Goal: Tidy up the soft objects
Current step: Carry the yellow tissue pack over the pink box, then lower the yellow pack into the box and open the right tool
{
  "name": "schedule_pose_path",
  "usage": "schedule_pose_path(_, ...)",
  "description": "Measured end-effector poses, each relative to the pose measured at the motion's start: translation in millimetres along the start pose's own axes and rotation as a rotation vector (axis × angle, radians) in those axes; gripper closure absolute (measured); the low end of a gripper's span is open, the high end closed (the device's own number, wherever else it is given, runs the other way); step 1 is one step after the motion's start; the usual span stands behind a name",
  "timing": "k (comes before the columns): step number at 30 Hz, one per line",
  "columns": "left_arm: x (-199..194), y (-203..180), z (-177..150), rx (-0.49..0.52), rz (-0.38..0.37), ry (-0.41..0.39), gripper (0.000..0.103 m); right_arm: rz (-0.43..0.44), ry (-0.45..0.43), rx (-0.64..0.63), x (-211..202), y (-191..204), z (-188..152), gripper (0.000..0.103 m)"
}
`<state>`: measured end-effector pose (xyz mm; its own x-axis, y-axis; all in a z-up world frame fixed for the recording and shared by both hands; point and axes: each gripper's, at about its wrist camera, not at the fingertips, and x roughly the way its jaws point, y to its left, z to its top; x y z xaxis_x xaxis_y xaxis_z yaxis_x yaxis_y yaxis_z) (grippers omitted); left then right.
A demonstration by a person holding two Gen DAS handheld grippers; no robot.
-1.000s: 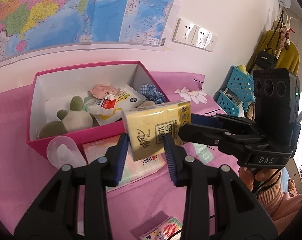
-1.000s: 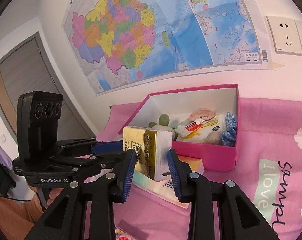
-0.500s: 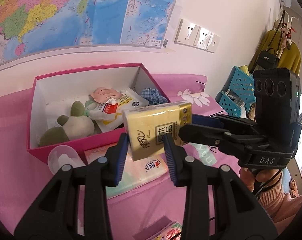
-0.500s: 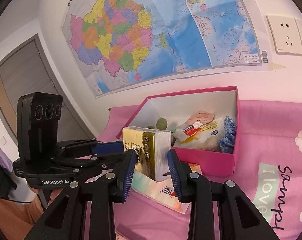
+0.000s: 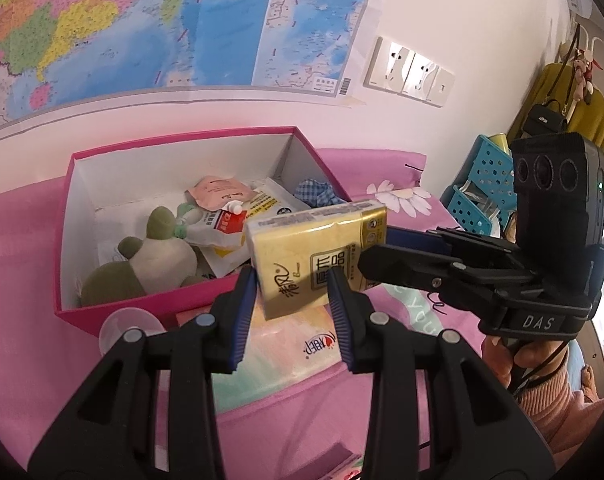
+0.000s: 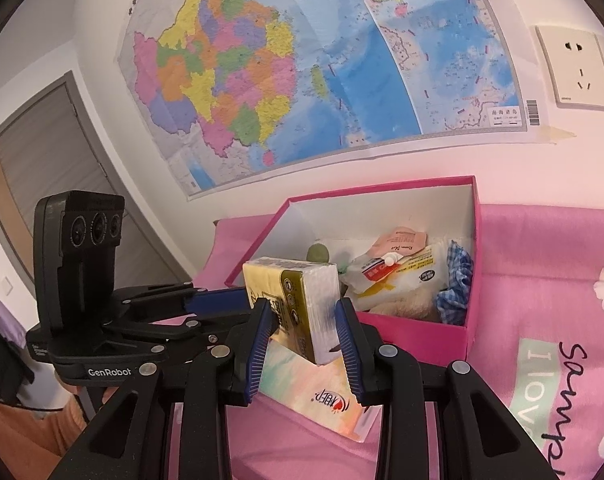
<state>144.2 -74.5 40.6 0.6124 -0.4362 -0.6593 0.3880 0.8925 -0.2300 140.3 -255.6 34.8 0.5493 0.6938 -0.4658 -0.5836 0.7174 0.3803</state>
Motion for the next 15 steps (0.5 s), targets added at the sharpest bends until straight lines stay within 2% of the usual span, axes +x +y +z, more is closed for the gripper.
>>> schedule_pose_path(15, 16, 10, 15, -0.022, 0.031, 0.011, 0.065, -0.006, 0.011, 0.026, 22, -15, 16, 0.069)
